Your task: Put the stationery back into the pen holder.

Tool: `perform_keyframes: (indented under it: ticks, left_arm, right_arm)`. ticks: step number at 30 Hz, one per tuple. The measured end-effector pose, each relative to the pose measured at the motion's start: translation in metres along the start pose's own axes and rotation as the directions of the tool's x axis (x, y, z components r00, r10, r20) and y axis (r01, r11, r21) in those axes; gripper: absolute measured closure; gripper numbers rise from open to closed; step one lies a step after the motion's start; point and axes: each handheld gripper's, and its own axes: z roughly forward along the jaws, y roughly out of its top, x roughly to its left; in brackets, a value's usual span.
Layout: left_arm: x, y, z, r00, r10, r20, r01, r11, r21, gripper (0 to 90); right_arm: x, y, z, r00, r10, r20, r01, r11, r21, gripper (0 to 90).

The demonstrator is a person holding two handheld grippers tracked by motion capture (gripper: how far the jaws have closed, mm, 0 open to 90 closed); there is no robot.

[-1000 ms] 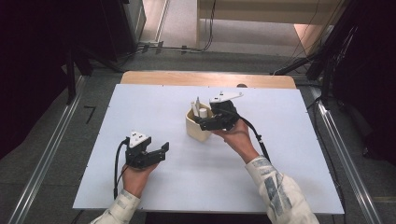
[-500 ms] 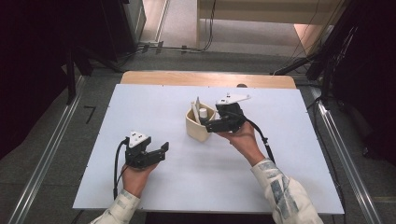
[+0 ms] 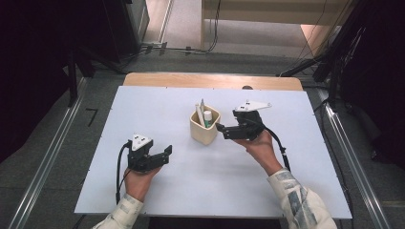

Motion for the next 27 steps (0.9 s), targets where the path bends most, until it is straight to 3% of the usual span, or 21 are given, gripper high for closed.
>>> perform_keyframes:
  ticks: [27]
  left_arm:
    - [0.002, 0.001, 0.002, 0.9993, 0.001, -0.038, -0.001, 1.0, 0.009, 10.6]
  right_arm:
    - [-0.034, -0.067, -0.035, 0.9908, 0.105, 0.086, -0.11, 0.992, 0.054, 15.1]
